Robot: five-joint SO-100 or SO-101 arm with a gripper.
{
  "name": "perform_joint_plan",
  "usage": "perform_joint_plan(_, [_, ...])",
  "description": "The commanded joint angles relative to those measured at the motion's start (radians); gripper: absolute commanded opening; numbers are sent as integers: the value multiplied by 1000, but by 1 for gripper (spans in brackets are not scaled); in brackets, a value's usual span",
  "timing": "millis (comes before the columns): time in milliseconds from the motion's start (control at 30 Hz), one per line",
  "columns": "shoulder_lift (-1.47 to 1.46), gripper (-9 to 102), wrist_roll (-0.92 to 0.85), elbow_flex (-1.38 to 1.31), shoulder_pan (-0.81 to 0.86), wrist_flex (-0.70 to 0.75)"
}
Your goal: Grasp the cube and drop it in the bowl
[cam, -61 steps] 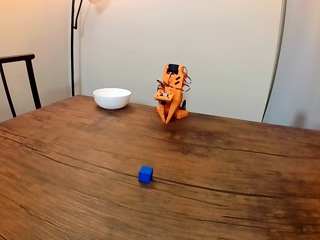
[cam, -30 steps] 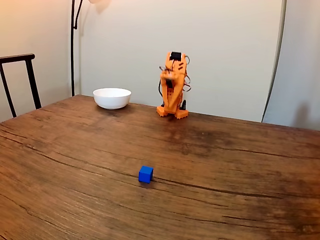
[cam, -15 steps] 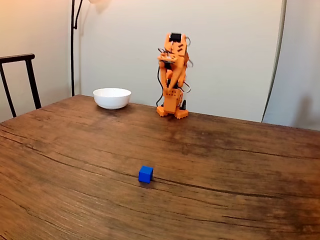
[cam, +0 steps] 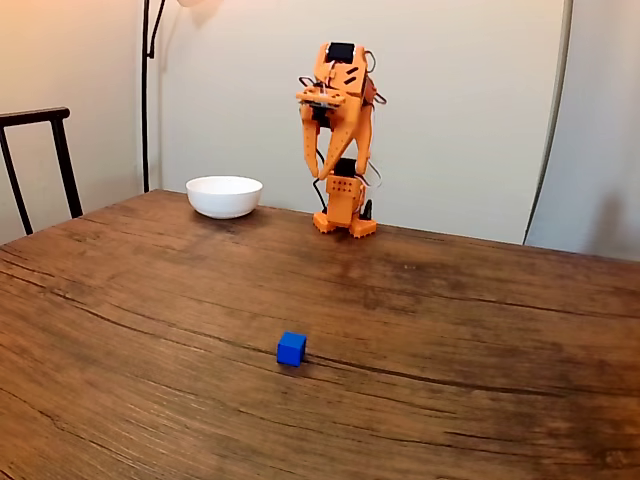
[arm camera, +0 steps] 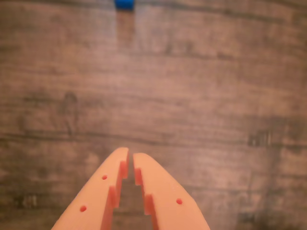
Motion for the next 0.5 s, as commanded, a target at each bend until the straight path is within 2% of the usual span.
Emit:
perform_joint_plan(0, [-92, 0, -8, -124, -11, -34])
perform_joint_plan(467, [-566, 0, -66, -571, -95, -60])
